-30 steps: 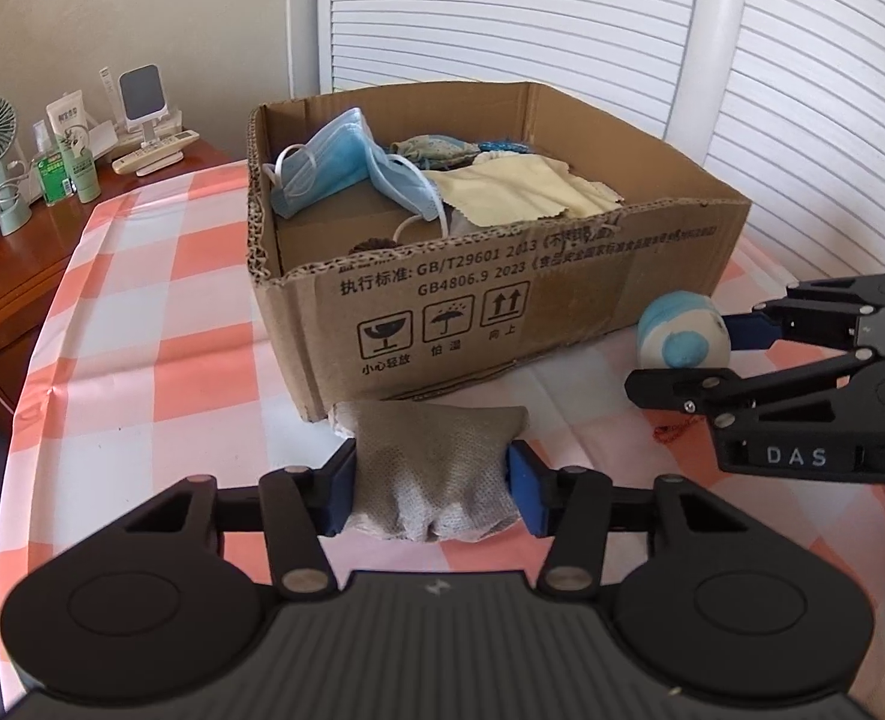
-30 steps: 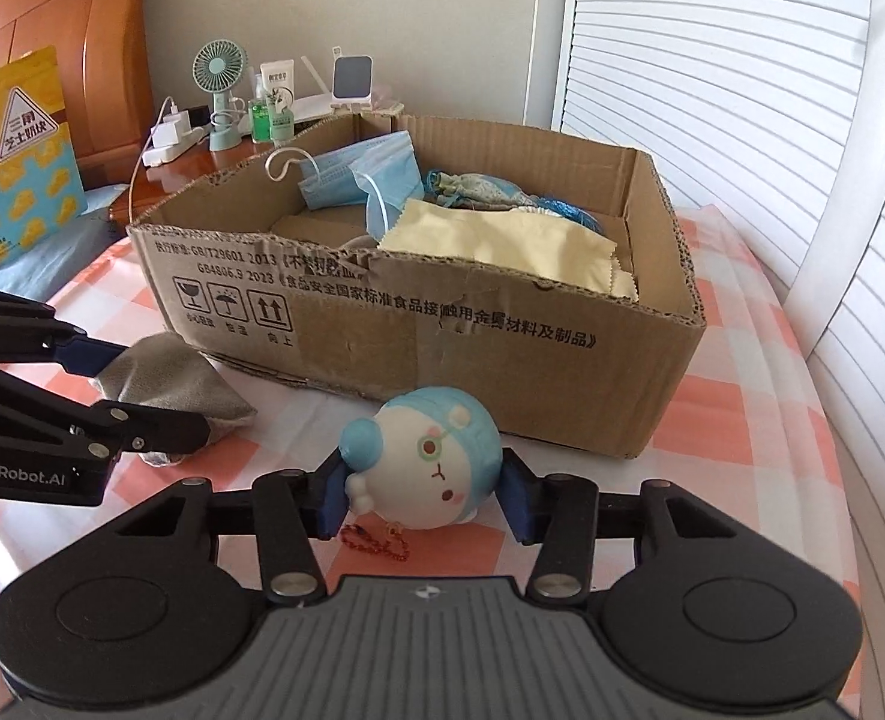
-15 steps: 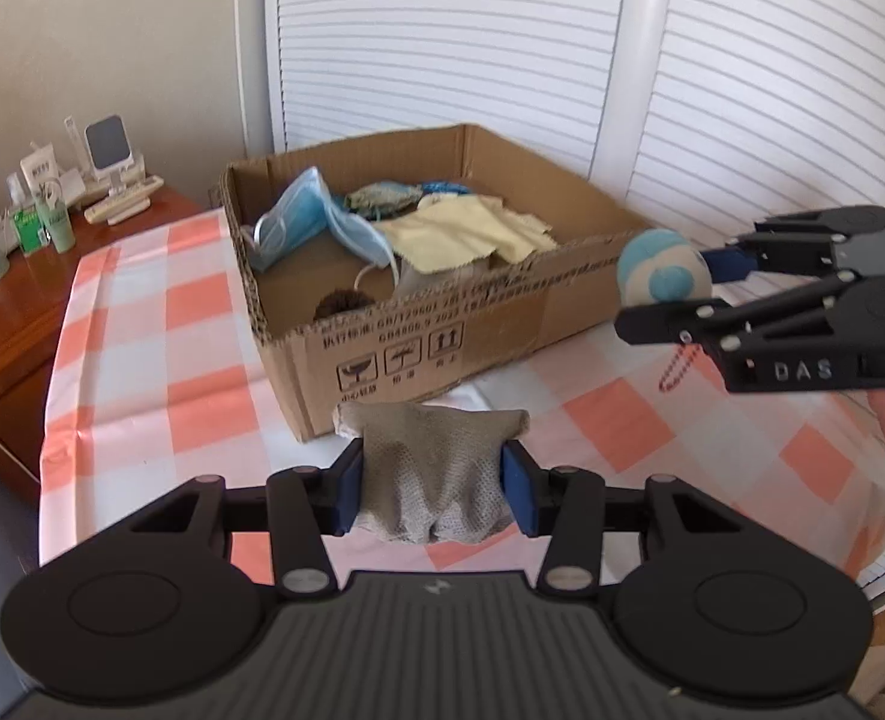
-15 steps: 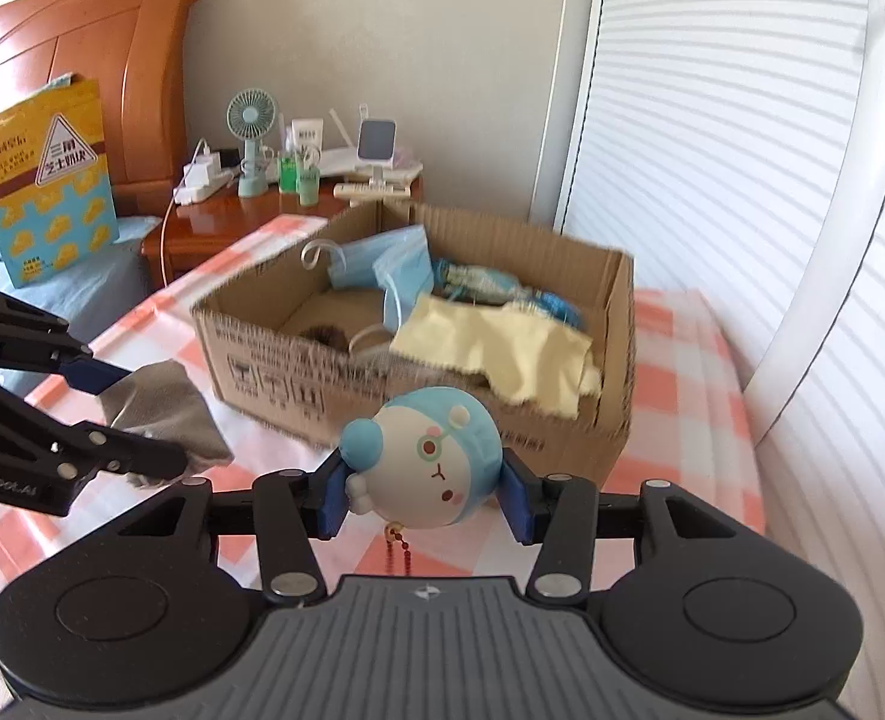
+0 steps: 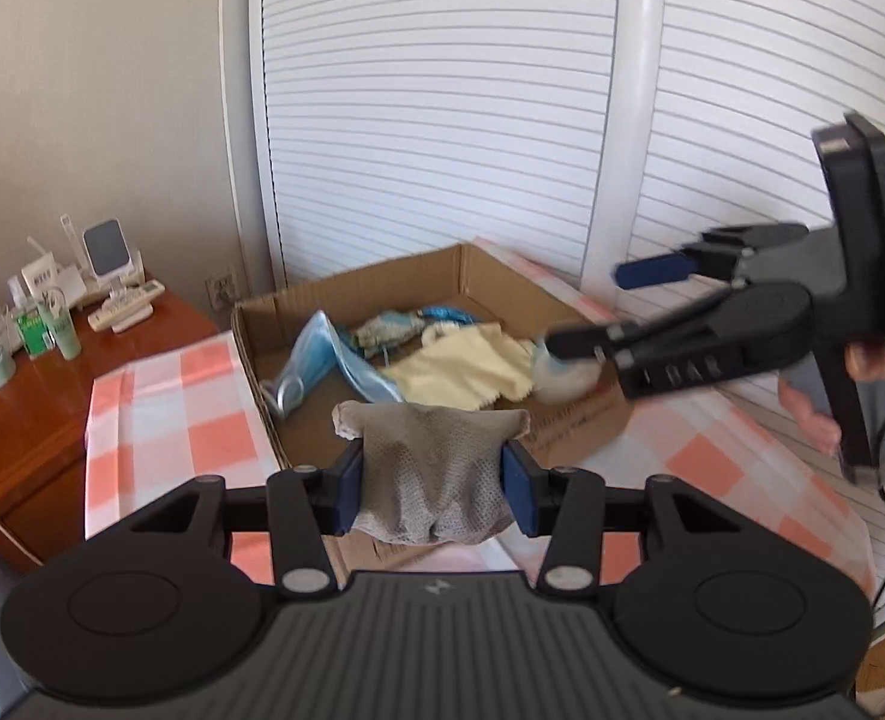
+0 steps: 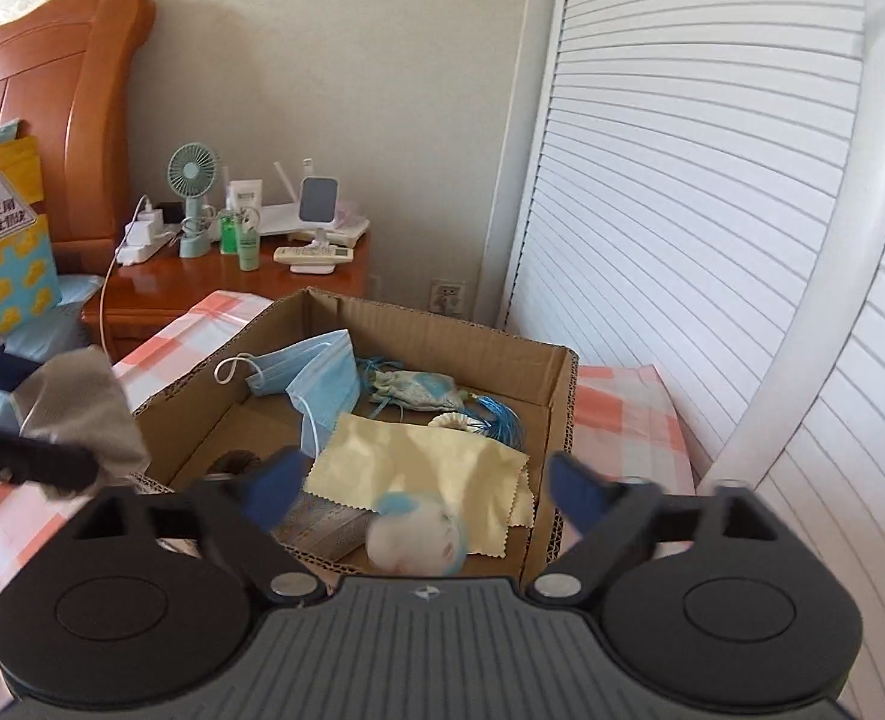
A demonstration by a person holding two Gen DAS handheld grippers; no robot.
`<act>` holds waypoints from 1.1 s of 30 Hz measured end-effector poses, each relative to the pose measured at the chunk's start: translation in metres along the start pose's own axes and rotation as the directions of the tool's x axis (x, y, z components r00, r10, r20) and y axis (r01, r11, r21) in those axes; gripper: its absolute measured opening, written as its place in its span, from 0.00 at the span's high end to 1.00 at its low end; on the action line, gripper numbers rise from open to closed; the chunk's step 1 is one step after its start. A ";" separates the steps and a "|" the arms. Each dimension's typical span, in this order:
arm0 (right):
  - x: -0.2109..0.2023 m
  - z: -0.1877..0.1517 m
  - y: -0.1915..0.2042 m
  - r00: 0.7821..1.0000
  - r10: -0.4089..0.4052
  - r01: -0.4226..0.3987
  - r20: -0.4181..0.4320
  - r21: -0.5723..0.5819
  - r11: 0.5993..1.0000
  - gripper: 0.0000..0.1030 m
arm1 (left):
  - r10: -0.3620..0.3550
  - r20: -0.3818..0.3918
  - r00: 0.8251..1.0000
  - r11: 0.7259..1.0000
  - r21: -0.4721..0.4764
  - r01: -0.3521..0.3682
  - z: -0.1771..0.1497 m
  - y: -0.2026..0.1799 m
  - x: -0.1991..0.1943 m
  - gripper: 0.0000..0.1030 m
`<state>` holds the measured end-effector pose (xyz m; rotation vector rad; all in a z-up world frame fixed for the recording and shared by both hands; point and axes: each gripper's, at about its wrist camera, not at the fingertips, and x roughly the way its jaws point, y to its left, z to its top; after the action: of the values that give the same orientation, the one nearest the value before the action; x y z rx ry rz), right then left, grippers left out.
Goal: Organize soft objects
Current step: 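Carry the grey pouch and plush toy into the box and open both tools, then withdraw both tools from the box back over the table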
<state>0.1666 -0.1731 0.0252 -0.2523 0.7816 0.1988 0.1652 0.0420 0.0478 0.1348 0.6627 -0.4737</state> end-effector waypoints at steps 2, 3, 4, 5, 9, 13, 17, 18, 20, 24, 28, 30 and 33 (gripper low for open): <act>-0.003 -0.006 -0.001 1.000 0.013 -0.013 0.007 0.026 1.000 0.00 | 0.010 0.012 1.000 1.000 0.008 -0.010 0.010 0.003 0.006 0.55; -0.004 -0.010 -0.002 1.000 0.022 -0.022 0.000 0.039 0.999 0.00 | 0.017 0.015 1.000 1.000 0.011 -0.018 0.014 0.005 0.011 0.55; -0.006 -0.013 -0.002 1.000 0.024 -0.023 -0.005 0.049 0.999 0.00 | 0.025 0.017 1.000 1.000 0.010 -0.025 0.018 0.008 0.016 0.55; -0.007 -0.017 -0.002 1.000 0.025 -0.024 -0.010 0.058 0.998 0.00 | 0.028 0.016 0.999 1.000 0.007 -0.028 0.022 0.011 0.022 0.55; -0.013 -0.025 -0.005 0.999 0.024 -0.021 -0.031 0.092 0.996 0.00 | 0.044 0.006 0.999 0.999 -0.008 -0.044 0.035 0.022 0.047 0.40; -0.019 -0.027 -0.007 0.999 0.010 -0.005 -0.038 0.127 0.992 0.00 | 0.097 0.018 0.995 0.995 -0.033 -0.096 0.042 0.030 0.067 0.12; -0.024 -0.029 -0.006 0.998 -0.019 0.027 -0.063 0.136 0.990 0.00 | 0.161 0.047 0.986 0.986 -0.045 -0.159 0.040 0.030 0.069 0.06; -0.025 -0.029 -0.005 0.997 -0.029 0.039 -0.074 0.138 0.990 0.00 | 0.166 0.043 0.985 0.985 -0.047 -0.164 0.039 0.029 0.067 0.04; -0.026 -0.029 -0.003 0.994 -0.048 0.062 -0.098 0.148 0.987 0.00 | 0.166 0.034 0.986 0.985 -0.052 -0.164 0.035 0.023 0.058 0.02; -0.028 -0.029 0.003 0.984 -0.080 0.109 -0.159 0.180 0.978 0.00 | 0.191 0.029 0.981 0.981 -0.046 -0.190 0.021 0.003 0.035 0.01; -0.032 -0.034 0.010 0.969 -0.148 0.189 -0.198 0.206 0.960 0.00 | 0.231 -0.048 0.972 0.971 -0.059 -0.233 0.007 -0.014 0.018 0.01; -0.034 -0.037 0.014 0.964 -0.146 0.195 -0.221 0.222 0.955 0.00 | 0.260 -0.082 0.962 0.960 -0.086 -0.266 -0.001 -0.021 0.011 0.01; -0.041 -0.038 0.021 0.963 -0.145 0.197 -0.229 0.224 0.954 0.00 | 0.250 -0.103 0.963 0.955 -0.138 -0.262 -0.010 -0.026 0.002 0.01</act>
<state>0.1069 -0.1679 0.0252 -0.1066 0.9798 -0.0925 0.1493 0.0206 0.0394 0.0968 0.7500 -0.1675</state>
